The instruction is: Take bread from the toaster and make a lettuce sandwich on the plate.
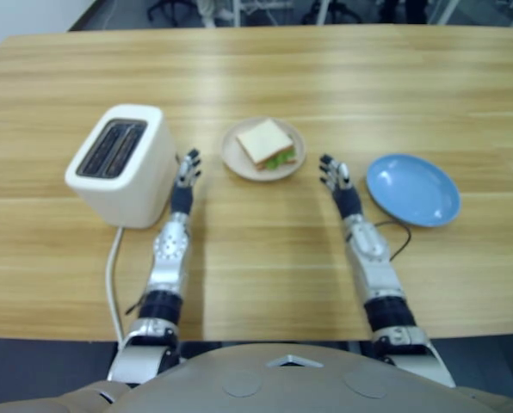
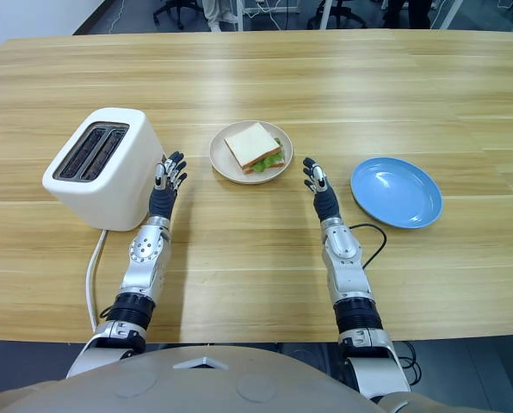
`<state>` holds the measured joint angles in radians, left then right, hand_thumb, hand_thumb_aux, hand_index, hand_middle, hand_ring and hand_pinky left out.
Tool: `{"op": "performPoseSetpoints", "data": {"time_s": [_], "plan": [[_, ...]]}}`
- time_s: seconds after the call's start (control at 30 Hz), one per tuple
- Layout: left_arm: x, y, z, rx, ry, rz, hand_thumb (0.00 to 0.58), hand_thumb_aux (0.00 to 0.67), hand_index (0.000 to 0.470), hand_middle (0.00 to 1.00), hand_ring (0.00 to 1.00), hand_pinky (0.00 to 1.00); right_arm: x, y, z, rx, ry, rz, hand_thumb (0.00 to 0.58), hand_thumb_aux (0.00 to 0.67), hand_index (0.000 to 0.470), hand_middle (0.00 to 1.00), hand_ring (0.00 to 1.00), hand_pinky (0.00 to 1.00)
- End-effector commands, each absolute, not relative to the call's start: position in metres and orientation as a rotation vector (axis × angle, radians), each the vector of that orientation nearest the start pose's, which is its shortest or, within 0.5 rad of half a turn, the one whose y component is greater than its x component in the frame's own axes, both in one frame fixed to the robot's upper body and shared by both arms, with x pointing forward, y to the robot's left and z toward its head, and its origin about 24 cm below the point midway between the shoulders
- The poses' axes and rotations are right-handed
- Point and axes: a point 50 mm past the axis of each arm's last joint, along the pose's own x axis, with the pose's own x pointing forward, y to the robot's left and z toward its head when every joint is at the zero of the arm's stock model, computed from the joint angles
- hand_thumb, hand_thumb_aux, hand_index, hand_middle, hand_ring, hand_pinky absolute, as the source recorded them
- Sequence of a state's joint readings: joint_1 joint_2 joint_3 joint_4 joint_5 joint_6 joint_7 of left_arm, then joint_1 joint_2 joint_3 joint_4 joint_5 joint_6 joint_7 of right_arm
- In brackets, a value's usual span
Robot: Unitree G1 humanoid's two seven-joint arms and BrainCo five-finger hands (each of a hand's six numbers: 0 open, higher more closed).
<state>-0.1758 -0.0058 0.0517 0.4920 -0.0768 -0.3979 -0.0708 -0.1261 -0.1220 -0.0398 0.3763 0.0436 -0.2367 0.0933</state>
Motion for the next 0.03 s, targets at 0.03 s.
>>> {"op": "performPoseSetpoints", "data": {"time_s": [0.03], "plan": [[0.2744,0.1506,0.0051,-0.100,-0.062,-0.030,0.000,0.000,0.000,0.00,0.00,0.00,0.2682,-0.1752,0.0086,-0.067,0.020,0.051,0.000,0.000,0.000,0.00,0.00,0.00]]}}
